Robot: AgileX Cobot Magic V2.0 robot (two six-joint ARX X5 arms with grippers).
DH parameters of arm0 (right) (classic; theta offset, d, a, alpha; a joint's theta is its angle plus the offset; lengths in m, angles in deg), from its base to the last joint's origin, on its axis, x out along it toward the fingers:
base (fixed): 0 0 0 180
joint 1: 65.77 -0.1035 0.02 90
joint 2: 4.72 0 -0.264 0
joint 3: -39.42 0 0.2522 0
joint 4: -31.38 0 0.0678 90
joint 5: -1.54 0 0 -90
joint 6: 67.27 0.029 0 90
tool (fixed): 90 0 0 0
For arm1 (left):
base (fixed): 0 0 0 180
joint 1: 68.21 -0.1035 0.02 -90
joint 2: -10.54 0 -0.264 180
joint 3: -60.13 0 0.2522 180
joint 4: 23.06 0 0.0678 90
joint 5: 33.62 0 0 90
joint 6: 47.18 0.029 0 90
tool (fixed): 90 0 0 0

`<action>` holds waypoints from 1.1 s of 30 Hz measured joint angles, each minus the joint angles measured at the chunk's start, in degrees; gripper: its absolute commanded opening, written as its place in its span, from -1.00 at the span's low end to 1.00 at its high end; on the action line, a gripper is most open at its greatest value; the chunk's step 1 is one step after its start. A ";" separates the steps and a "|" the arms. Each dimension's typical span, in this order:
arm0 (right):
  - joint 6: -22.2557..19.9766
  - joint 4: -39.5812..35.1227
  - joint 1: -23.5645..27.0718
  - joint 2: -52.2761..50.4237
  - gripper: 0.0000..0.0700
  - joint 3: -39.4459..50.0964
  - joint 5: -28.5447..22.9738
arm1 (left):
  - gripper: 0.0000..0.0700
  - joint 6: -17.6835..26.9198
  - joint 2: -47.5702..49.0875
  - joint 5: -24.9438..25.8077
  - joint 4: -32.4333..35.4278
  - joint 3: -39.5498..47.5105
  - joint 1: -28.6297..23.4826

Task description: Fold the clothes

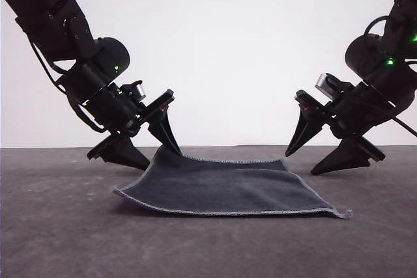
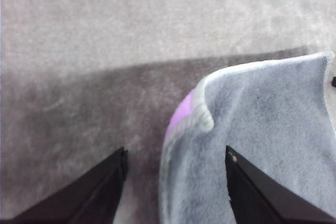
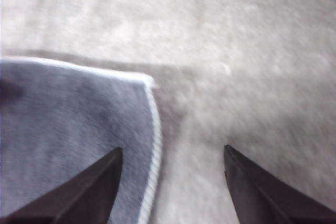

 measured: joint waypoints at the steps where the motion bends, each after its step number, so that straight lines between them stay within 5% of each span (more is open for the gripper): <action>1: 0.29 -0.88 -0.01 0.39 0.11 -0.04 0.91 | 0.04 0.00 0.00 0.01 0.37 -0.20 0.09; 16: 5.49 -11.02 -0.39 6.19 0.10 -1.23 11.01 | 0.04 0.00 0.00 0.01 0.99 -0.45 0.57; 25: 6.57 -13.32 -2.36 6.81 -0.41 -1.23 9.00 | -0.02 0.00 0.00 0.04 1.12 -0.45 0.57; 26: 6.59 -13.33 -2.49 6.81 -0.51 -1.23 7.99 | -0.06 0.00 0.00 0.02 1.18 -0.45 0.57; 31: 6.59 -13.52 -2.86 6.81 -0.83 -1.23 5.47 | -0.88 0.00 0.00 0.04 1.44 -0.44 0.61; 33: 6.59 -13.53 -2.86 6.81 -0.93 -1.23 4.94 | -0.95 0.00 0.00 0.03 1.71 -0.45 0.58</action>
